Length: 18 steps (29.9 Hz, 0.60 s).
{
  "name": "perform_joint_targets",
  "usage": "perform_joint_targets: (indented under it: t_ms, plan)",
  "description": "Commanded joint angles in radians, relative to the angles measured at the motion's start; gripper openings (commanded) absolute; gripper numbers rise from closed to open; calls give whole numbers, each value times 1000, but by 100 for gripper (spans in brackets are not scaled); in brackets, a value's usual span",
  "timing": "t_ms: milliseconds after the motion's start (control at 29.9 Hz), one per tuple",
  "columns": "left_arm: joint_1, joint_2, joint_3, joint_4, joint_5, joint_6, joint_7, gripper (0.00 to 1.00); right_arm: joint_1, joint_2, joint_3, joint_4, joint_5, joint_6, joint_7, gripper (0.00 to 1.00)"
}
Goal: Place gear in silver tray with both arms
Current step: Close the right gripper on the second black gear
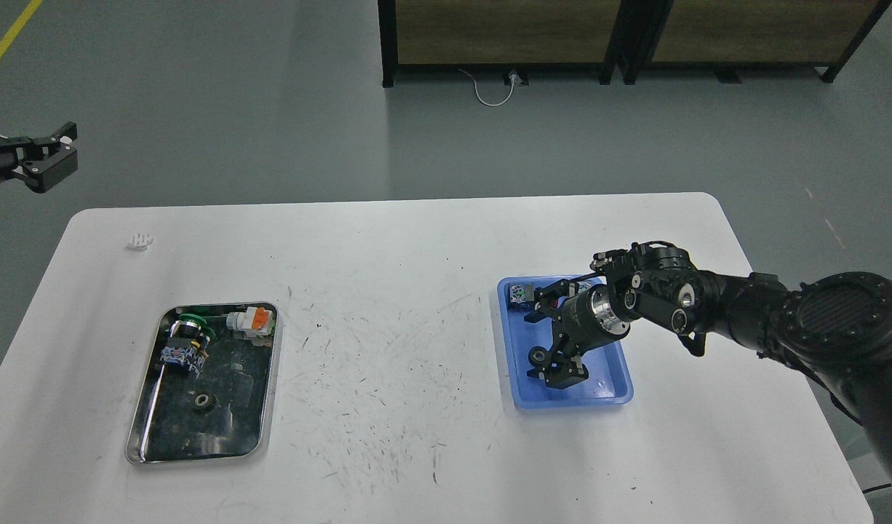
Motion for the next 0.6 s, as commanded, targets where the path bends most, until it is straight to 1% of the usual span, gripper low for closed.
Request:
perform_joint_targets:
  t_ms: [0, 301, 568]
  plan:
    - [0, 1, 0, -1, 0, 0, 0, 98, -1, 1, 1, -1, 0, 0, 0, 81]
    - [-3, 0, 0, 1, 0, 0, 8, 98, -1, -2, 0, 0, -5, 0, -2, 69]
    - [-7, 1, 1, 1, 0, 0, 9, 98, -1, -10, 0, 3, -9, 0, -2, 63]
